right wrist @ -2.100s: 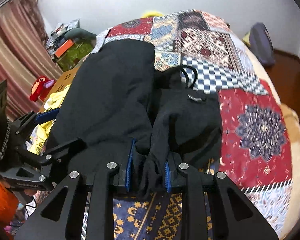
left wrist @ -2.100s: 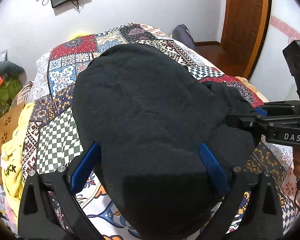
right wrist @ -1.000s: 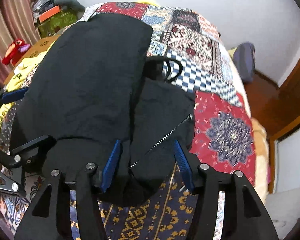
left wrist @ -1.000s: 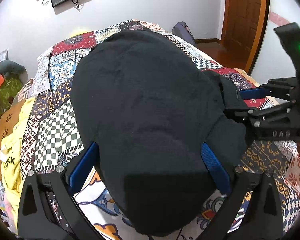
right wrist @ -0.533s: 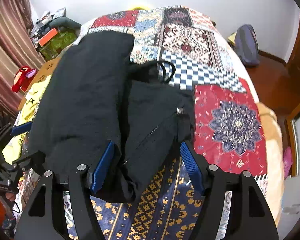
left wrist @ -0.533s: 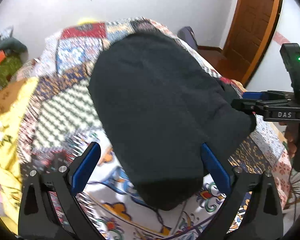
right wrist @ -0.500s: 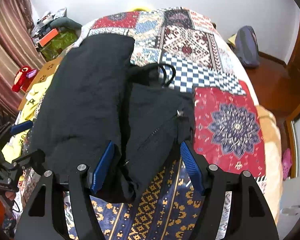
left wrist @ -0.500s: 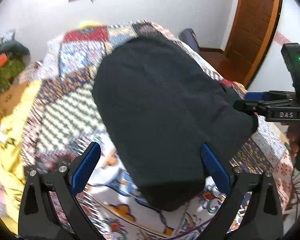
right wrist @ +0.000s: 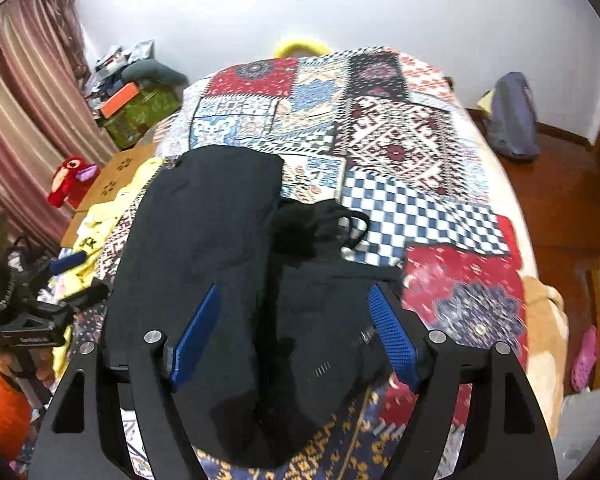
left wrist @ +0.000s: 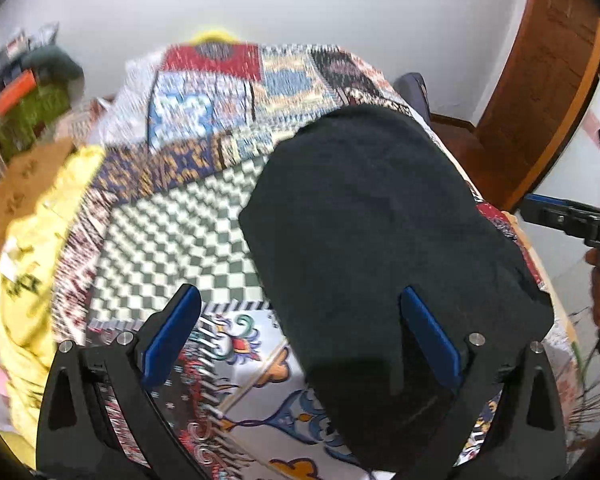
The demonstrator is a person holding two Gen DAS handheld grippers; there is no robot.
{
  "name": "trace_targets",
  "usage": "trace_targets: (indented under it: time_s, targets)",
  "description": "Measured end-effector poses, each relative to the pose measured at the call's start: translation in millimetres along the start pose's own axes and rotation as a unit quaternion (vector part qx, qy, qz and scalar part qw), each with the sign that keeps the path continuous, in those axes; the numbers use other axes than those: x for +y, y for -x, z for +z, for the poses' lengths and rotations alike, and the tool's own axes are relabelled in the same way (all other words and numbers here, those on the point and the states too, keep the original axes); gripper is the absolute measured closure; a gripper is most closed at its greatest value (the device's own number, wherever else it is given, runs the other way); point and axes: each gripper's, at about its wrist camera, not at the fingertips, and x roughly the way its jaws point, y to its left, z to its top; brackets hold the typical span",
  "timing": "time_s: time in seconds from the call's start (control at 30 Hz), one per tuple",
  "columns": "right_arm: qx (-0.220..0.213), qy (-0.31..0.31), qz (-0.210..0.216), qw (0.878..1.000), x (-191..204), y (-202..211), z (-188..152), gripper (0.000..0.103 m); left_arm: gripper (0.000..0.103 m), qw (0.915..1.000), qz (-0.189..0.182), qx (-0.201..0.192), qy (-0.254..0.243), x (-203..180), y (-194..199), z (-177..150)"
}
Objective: Fold large clothes
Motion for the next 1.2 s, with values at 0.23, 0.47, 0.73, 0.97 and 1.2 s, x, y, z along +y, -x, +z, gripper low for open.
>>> trace_targets:
  time_s: [0.23,0.47,0.73,0.97,1.2]
  targets:
    - [0.075,-0.011,0.063,0.995,-6,-42,8,0.029,0.001,0.9956,-0.069,0.038,0.051,2,-28,6]
    - [0.110,0.061,0.037,0.991,-3,-71,8,0.008,0.000,0.9923,-0.090,0.062,0.057,-3,-51,11]
    - [0.177,-0.027,0.106,0.978,-62,-108,16,0.000,0.000,0.9850,-0.124,0.091,0.078,8,-66,15]
    - [0.212,-0.087,0.180,0.957,-73,-123,8,0.000,0.000,0.9763,-0.148,0.113,0.111,20,-81,18]
    - [0.224,-0.101,0.219,0.944,-75,-125,5,0.000,0.000,0.9717,-0.157,0.134,0.115,25,-90,22]
